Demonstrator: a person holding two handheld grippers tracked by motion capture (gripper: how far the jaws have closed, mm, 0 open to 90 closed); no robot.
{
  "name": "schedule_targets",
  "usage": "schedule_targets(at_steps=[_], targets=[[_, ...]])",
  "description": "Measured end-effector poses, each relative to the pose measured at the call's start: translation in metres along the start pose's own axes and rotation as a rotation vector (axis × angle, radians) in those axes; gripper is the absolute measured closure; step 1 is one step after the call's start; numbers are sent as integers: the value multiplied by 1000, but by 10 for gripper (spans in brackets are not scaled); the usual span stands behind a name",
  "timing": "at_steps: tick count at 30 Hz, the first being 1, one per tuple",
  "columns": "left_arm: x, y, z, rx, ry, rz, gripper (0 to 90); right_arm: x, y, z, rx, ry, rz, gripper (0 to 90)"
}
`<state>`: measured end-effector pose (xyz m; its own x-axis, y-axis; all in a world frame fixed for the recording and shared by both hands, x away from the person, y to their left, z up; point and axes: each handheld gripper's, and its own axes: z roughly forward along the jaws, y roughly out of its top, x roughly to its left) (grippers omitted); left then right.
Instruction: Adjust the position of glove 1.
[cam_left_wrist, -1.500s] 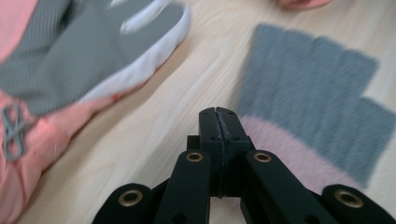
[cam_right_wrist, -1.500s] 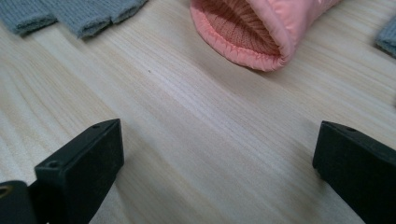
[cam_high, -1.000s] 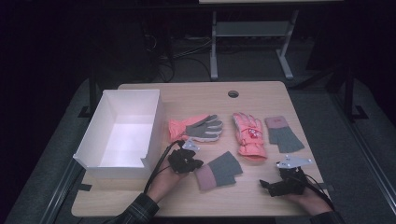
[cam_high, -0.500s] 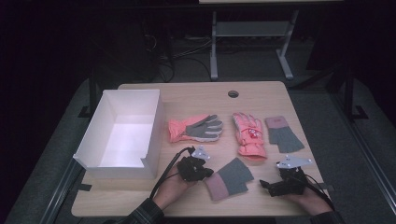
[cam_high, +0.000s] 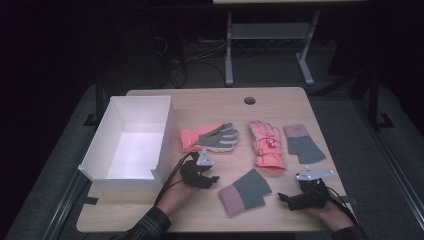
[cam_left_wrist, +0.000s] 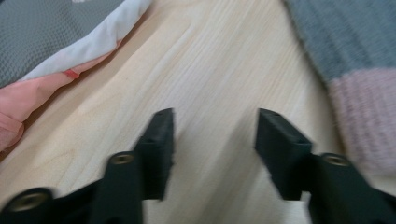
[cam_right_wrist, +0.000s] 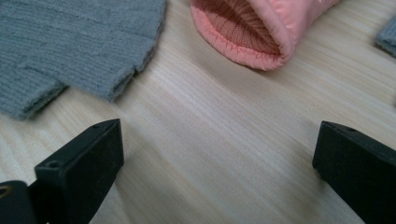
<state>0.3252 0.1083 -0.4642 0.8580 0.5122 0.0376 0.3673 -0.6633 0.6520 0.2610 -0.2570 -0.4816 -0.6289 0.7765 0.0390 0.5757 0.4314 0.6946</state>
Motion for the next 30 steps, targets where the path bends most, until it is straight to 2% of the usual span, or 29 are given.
schedule_targets(at_steps=[2,3,4,5,7,9,12,13,14,18,19,20,21,23,24,30], targets=[[2,-1,1,-4,5,4,333,0,2,-1,30,-6,-1,16],[3,-2,2,-3,2,5,224,0,6,-4,57,-19,-16,102],[5,-3,3,-4,-2,0,224,0,6,-4,57,-19,-16,102],[7,-4,4,-12,-11,-13,194,0,7,-7,51,-27,-19,156],[12,-8,6,-34,-30,-20,125,-2,11,-14,22,-35,6,241],[13,-13,7,-88,-36,-17,125,-6,15,-22,-13,-47,31,379],[13,-14,7,-93,-36,-17,125,-14,20,-28,-37,-100,59,476],[13,-14,8,-93,-36,-18,125,-21,24,-30,-50,-131,84,524],[13,-14,8,-93,-36,-18,125,-21,24,-30,-50,-131,84,524],[13,-14,8,-98,-35,-22,125,-38,37,-26,-66,-176,135,555],[13,-14,8,-99,-36,-23,125,-46,44,-23,-66,-188,153,558],[14,-14,8,-99,-33,-13,125,-46,44,-23,-66,-188,153,558],[13,-14,8,-99,-36,-21,125,-50,47,-22,-69,-194,161,561],[13,-14,8,-99,-35,-20,125,-59,52,-19,-70,-205,178,573],[13,-14,8,-99,-36,-20,125,-68,57,-16,-72,-214,196,584],[13,-14,8,-97,-36,-22,126,-87,67,-5,-68,-247,223,607]])
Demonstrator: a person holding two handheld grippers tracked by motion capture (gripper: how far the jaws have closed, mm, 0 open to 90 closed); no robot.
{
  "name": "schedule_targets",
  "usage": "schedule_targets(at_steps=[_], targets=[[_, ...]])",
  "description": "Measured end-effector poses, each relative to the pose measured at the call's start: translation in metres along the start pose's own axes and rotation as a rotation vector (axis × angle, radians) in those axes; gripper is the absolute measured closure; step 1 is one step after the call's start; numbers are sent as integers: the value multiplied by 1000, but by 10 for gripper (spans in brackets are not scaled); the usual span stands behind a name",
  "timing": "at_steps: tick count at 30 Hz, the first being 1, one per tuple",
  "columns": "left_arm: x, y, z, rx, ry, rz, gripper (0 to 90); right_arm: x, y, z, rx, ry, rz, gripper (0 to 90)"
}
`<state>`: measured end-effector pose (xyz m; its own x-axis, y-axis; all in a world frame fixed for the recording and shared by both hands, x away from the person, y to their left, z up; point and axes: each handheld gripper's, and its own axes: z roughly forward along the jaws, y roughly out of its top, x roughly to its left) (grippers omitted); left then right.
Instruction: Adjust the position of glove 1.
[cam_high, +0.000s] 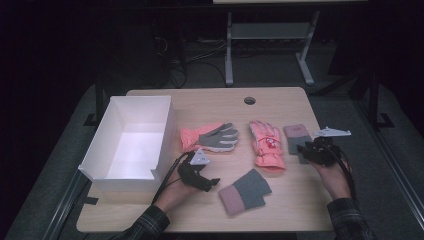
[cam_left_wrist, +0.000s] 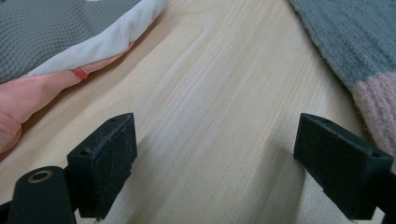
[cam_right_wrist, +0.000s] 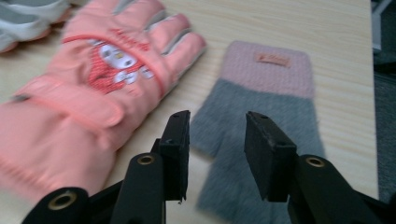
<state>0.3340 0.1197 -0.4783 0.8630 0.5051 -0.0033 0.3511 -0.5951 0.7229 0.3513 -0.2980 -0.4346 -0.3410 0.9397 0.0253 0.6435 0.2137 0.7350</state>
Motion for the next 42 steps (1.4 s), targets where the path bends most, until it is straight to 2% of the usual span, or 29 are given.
schedule_targets(at_steps=[4,11,16,19,21,25,29,35,38,39,40,42], targets=[[0,0,0,-2,0,0,126,-12,7,12,-4,-22,23,612],[0,0,0,-1,1,-3,127,-29,9,34,34,-46,62,616],[0,0,0,-1,3,-5,128,-30,5,45,77,-54,61,632],[0,0,0,-1,5,-7,129,-30,4,49,92,-51,63,711],[0,0,0,0,5,-7,129,-31,3,49,93,-42,65,846],[-1,0,0,0,7,-8,130,-32,3,47,93,-32,61,860],[-1,0,0,-1,7,-8,130,-37,3,34,60,-19,76,864],[0,0,0,-3,8,-7,130,-39,-6,-4,23,20,84,864],[-1,0,1,-3,9,-9,130,-35,-15,-20,20,33,77,863],[-1,0,1,-2,9,-9,130,-31,-23,-29,24,52,70,863],[-1,0,1,-2,9,-9,131,-31,-23,-29,24,52,70,863],[-1,0,1,-2,10,-10,130,-20,-35,-39,41,69,40,862]])
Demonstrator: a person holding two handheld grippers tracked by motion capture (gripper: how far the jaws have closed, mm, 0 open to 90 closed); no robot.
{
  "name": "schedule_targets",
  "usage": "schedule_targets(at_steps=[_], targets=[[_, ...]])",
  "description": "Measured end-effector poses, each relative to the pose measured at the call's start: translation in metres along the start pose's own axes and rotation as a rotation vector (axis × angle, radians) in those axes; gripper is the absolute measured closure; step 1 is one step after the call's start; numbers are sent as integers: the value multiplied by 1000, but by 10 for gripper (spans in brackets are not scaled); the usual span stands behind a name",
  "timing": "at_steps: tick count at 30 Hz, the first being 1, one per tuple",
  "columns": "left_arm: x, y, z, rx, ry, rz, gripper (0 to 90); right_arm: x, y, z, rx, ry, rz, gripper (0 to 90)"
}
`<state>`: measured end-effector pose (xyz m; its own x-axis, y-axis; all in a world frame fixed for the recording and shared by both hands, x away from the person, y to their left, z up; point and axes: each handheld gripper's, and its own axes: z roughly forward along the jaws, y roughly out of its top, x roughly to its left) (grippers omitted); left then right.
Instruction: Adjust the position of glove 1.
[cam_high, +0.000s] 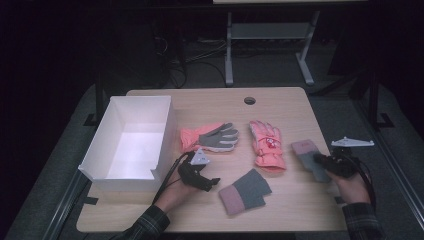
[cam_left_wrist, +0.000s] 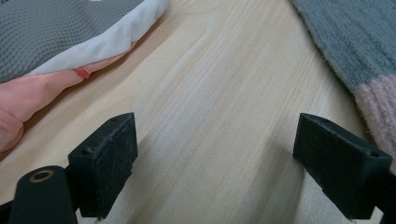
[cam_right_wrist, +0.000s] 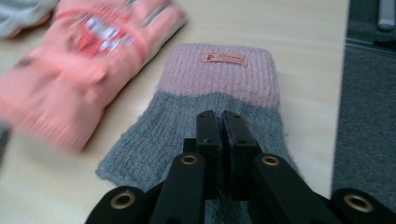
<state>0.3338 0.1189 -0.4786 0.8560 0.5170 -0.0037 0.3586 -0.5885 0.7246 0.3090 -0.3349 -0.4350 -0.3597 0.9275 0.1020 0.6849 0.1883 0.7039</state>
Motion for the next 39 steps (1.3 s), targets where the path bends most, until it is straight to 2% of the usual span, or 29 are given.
schedule_targets(at_steps=[2,5,6,8,15,17,19,20,22,23,24,25,32,35,39], targets=[[0,0,0,0,0,0,130,4,-4,-2,8,11,-8,862],[0,0,0,1,1,-1,130,16,-14,-8,22,23,-45,861],[1,0,0,5,2,9,130,19,-17,-11,28,22,-50,862],[0,0,0,2,0,-3,130,27,-25,-17,35,33,-55,862],[0,0,0,8,1,1,130,36,-38,-19,66,73,-71,842],[0,0,0,8,1,1,130,36,-39,-19,76,84,-66,772],[0,0,0,9,3,5,130,35,-36,-24,49,75,-65,684],[0,0,0,9,3,5,130,35,-36,-24,49,75,-65,684],[0,0,-1,9,3,7,130,34,-37,-26,51,63,-69,770],[0,0,0,9,3,6,130,34,-39,-26,85,71,-60,858],[0,0,0,8,3,5,130,34,-39,-26,85,71,-60,858],[0,0,0,8,2,3,130,37,-44,-27,117,65,-75,898],[0,0,0,8,3,-1,130,33,-59,-37,142,37,-65,900],[0,0,0,9,4,-1,130,29,-63,-36,173,24,-60,900],[0,0,0,9,6,0,130,23,-63,-31,179,3,-59,900]])
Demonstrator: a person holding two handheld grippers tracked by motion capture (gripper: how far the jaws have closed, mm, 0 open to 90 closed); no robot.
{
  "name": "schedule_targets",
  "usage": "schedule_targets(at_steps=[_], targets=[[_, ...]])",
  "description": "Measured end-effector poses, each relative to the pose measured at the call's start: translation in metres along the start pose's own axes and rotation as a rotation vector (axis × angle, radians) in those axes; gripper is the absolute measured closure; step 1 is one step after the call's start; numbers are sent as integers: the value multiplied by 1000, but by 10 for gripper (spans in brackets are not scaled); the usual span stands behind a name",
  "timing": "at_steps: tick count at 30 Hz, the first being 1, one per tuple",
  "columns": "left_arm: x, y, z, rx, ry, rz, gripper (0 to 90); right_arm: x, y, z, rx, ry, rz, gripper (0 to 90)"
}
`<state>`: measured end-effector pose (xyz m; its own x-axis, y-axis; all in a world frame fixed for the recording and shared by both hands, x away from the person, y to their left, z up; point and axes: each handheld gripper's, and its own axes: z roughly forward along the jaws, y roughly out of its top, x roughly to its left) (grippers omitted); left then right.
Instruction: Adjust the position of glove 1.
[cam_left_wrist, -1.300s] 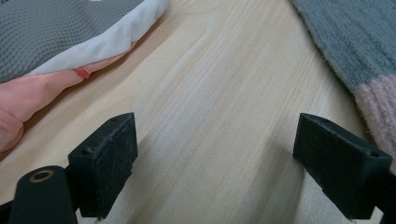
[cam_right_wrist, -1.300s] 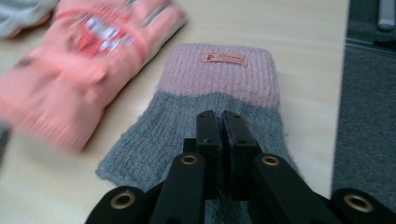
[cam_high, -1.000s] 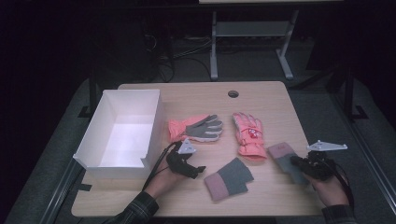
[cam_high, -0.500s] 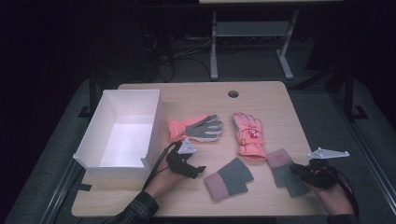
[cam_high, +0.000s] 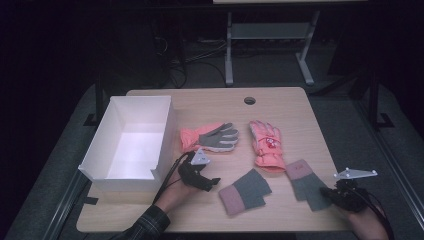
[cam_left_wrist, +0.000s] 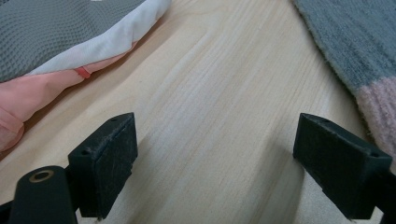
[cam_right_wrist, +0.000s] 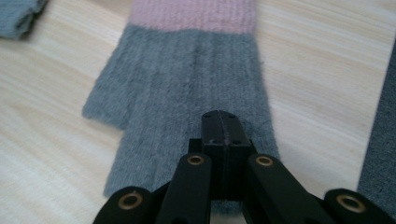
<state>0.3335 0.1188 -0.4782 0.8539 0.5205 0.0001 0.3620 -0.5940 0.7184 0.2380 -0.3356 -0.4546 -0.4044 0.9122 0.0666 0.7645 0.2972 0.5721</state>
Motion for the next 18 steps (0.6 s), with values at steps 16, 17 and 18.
schedule_targets(at_steps=[16,17,18], targets=[[-1,1,1,-7,2,-12,130,-42,39,28,-32,-115,40,900],[-1,1,1,-7,2,-12,130,-42,39,28,-32,-115,40,900],[-1,1,1,-8,2,-13,130,-45,42,30,-36,-110,46,900]])
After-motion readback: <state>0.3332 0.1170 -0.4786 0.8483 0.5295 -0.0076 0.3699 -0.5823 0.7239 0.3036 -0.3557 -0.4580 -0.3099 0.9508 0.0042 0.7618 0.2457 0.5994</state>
